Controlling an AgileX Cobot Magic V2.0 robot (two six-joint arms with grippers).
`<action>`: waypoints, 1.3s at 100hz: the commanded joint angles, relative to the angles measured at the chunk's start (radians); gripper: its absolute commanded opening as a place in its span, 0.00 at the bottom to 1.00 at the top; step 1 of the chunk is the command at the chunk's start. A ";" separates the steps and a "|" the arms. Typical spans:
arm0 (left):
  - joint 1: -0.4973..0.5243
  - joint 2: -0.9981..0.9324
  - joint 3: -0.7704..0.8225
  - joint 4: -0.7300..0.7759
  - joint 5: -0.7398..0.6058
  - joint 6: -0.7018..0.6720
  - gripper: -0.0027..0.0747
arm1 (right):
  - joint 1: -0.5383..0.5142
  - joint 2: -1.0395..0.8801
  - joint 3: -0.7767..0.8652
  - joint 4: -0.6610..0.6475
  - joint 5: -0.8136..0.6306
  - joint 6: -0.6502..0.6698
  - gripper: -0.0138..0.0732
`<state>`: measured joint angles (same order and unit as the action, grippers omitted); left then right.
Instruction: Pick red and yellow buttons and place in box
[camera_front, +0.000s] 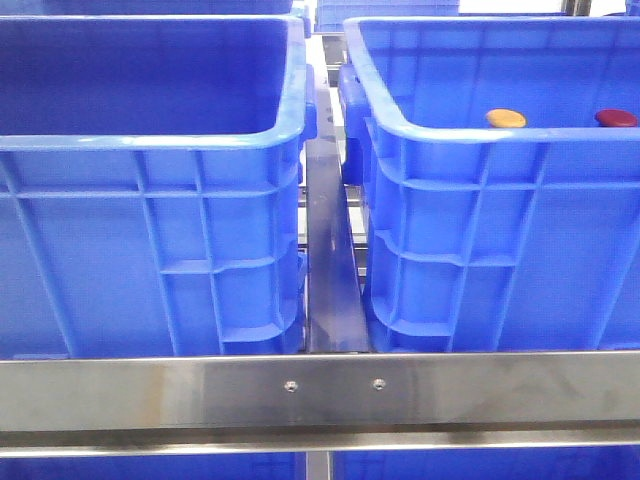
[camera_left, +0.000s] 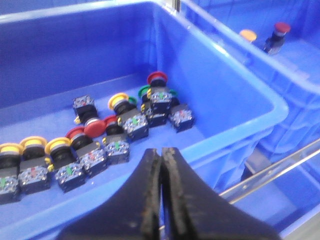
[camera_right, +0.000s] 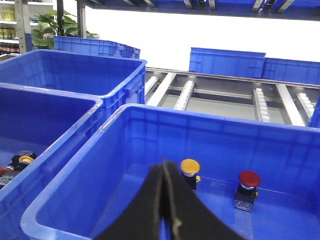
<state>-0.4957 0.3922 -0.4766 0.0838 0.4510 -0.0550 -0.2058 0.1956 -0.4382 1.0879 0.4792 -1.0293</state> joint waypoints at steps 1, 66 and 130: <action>0.012 0.004 -0.002 0.009 -0.114 -0.016 0.01 | 0.001 0.010 -0.025 0.031 -0.038 -0.003 0.09; 0.429 -0.289 0.420 -0.077 -0.409 -0.003 0.01 | 0.001 0.010 -0.025 0.031 -0.035 -0.003 0.09; 0.533 -0.429 0.530 -0.138 -0.442 0.098 0.01 | 0.001 0.012 -0.025 0.031 -0.026 -0.003 0.09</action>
<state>0.0356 -0.0073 0.0013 -0.0534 0.0919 0.0457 -0.2058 0.1956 -0.4377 1.0857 0.4887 -1.0293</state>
